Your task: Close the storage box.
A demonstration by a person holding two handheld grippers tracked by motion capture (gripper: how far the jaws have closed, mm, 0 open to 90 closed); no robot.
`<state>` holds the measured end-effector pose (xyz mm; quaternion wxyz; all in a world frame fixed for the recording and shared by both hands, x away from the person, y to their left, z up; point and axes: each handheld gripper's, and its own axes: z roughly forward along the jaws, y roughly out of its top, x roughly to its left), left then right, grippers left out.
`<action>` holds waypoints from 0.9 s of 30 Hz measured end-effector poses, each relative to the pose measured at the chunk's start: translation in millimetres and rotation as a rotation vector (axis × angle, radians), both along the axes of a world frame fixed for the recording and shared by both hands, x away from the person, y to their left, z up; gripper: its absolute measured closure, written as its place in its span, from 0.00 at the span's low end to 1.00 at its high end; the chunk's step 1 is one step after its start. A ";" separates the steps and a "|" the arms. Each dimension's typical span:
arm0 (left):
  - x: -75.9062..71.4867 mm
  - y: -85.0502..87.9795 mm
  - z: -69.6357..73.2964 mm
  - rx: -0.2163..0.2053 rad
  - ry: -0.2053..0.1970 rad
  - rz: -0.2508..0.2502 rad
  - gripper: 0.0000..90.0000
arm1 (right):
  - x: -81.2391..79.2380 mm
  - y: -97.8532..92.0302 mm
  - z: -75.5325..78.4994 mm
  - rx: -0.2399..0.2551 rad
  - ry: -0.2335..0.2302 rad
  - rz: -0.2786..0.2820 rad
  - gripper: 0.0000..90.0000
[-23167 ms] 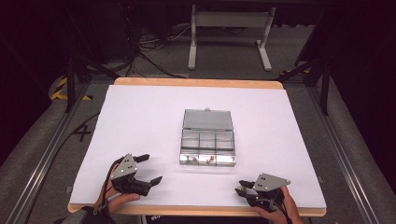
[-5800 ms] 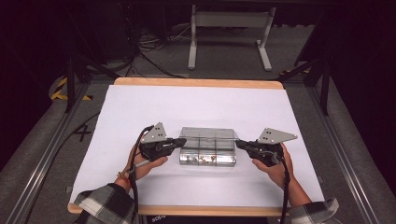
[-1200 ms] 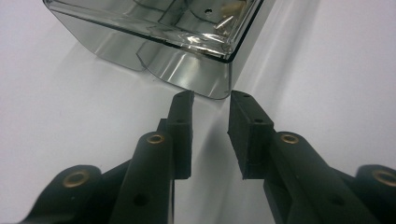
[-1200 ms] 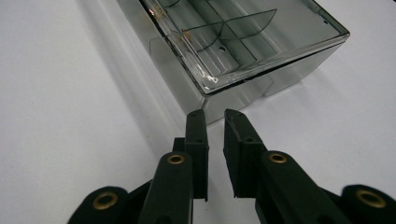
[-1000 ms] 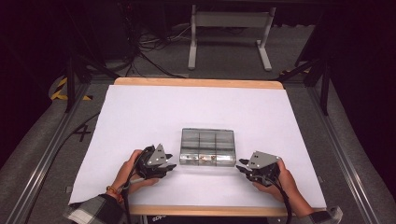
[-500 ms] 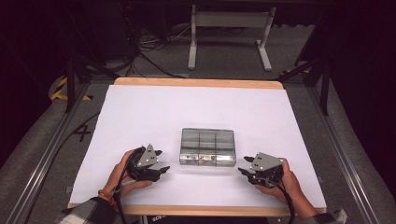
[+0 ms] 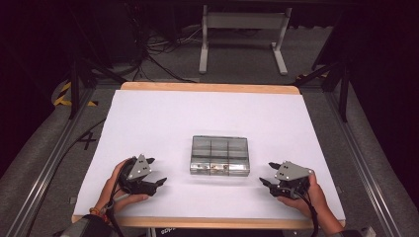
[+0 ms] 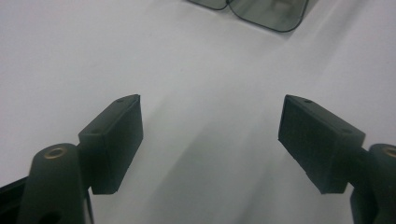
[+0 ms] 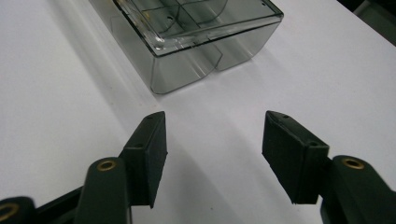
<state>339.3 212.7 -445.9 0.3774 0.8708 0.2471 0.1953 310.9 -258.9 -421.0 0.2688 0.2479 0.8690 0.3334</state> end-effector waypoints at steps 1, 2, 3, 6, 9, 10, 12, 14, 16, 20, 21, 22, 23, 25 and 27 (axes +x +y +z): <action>-1.1 3.2 -0.3 -0.006 0.004 0.011 0.24 | -0.5 -2.1 0.3 0.000 -0.002 -0.006 0.44; -1.6 5.1 -0.6 -0.010 0.002 0.015 0.23 | -1.1 -4.6 0.4 0.003 -0.002 -0.011 0.44; -2.3 7.5 -0.3 -0.012 0.001 0.022 0.23 | -1.4 -6.0 0.3 0.007 -0.004 -0.014 0.43; -4.8 14.6 0.0 -0.029 -0.004 0.041 0.21 | -2.6 -13.7 -0.1 0.008 -0.001 -0.034 0.40; -7.0 20.2 -0.3 -0.036 -0.012 0.057 0.20 | -3.6 -19.7 -1.0 0.003 -0.004 -0.049 0.38; -8.1 21.6 -0.6 -0.038 -0.009 0.066 0.19 | -4.1 -21.8 -1.3 0.005 -0.005 -0.055 0.37; -9.8 26.0 0.3 -0.038 -0.027 0.080 0.19 | -5.1 -26.8 -2.2 0.005 -0.009 -0.068 0.35; -11.4 30.8 1.1 -0.051 -0.031 0.092 0.19 | -5.5 -31.1 -3.5 0.009 -0.009 -0.082 0.32; -12.6 34.5 1.0 -0.062 -0.033 0.100 0.18 | -5.9 -35.6 -5.0 0.012 -0.011 -0.098 0.31; -15.4 42.1 -0.9 -0.066 -0.036 0.119 0.18 | -9.0 -45.1 -6.0 0.020 -0.021 -0.128 0.29; -15.7 43.1 -1.5 -0.071 -0.039 0.124 0.18 | -9.7 -47.4 -6.0 0.024 -0.020 -0.133 0.28; -16.3 44.7 -1.7 -0.070 -0.037 0.126 0.18 | -10.1 -49.1 -6.2 0.028 -0.025 -0.139 0.27; -17.0 46.3 -2.0 -0.069 -0.039 0.131 0.18 | -10.7 -51.6 -6.4 0.030 -0.030 -0.148 0.27; -18.2 50.1 -2.0 -0.078 -0.044 0.141 0.17 | -11.7 -56.3 -7.4 0.036 -0.036 -0.159 0.26; -19.5 53.3 -2.1 -0.096 -0.047 0.144 0.17 | -13.3 -60.9 -8.4 0.045 -0.040 -0.179 0.25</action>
